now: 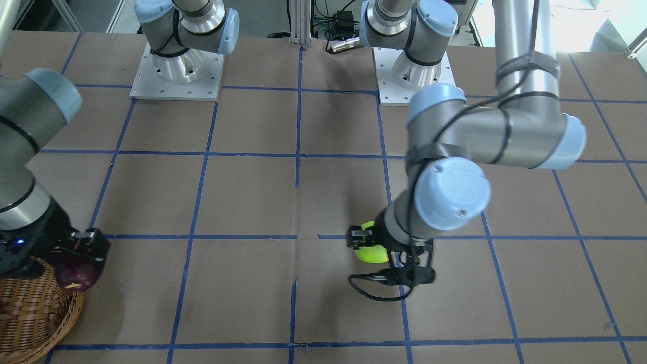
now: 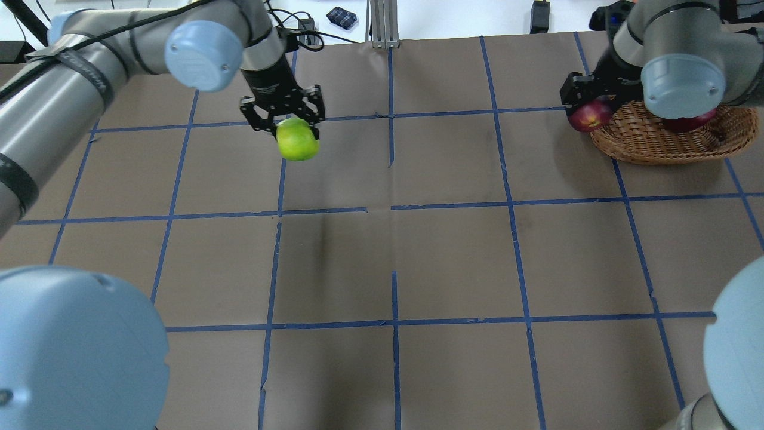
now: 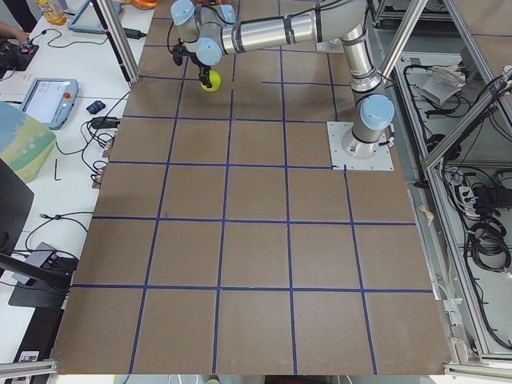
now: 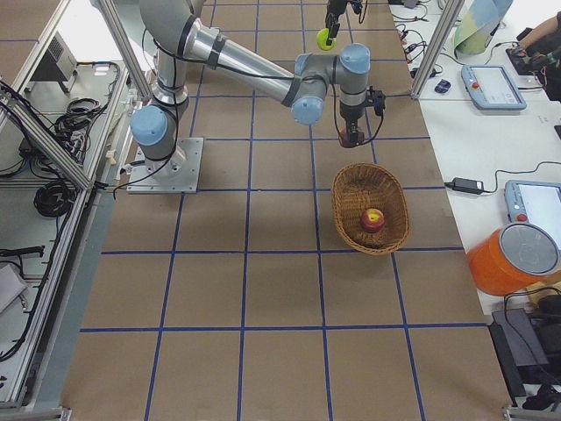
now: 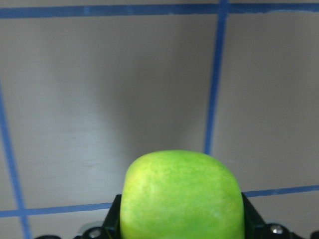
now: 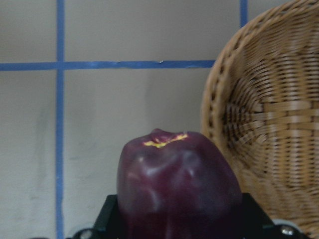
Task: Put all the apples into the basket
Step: 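Drop dark apple in basket with right while left sets green apple at center, then grasp the green apple with the right gripper while the left withdraws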
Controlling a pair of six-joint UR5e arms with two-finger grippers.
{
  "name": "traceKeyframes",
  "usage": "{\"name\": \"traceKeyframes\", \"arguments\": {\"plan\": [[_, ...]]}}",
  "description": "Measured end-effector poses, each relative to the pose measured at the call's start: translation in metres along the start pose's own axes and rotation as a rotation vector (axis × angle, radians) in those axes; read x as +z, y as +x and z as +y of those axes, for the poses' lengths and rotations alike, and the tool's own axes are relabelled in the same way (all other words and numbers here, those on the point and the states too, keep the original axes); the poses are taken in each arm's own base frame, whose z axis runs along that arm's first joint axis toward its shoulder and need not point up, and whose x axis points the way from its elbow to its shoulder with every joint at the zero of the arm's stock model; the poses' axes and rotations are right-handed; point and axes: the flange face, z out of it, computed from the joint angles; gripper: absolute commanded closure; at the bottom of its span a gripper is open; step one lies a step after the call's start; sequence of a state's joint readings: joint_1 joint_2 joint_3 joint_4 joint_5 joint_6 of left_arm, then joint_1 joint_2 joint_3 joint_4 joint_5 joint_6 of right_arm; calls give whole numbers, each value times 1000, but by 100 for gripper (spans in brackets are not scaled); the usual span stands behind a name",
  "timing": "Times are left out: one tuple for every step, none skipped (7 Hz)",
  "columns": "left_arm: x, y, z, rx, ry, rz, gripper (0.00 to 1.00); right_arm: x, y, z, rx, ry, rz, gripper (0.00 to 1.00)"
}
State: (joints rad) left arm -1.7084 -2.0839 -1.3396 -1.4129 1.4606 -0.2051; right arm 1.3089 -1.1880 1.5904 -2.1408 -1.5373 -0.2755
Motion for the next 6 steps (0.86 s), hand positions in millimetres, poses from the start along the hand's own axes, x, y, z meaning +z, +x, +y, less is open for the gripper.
{"name": "traceKeyframes", "arguments": {"plan": [[19,46,18,-50,23,3,100,10,37,-16,-52,13,12,100],[45,84,37,-99,43,9,100,22,72,-31,-115,16,26,100],[75,117,58,-112,82,25,100,37,108,-39,-153,8,34,35],[104,134,78,-111,97,32,20,49,135,-41,-180,-2,32,0],[128,140,93,-139,86,28,0,54,147,-42,-224,-20,23,0],[136,142,102,-197,86,31,0,53,151,-41,-251,-60,-2,0]]}}
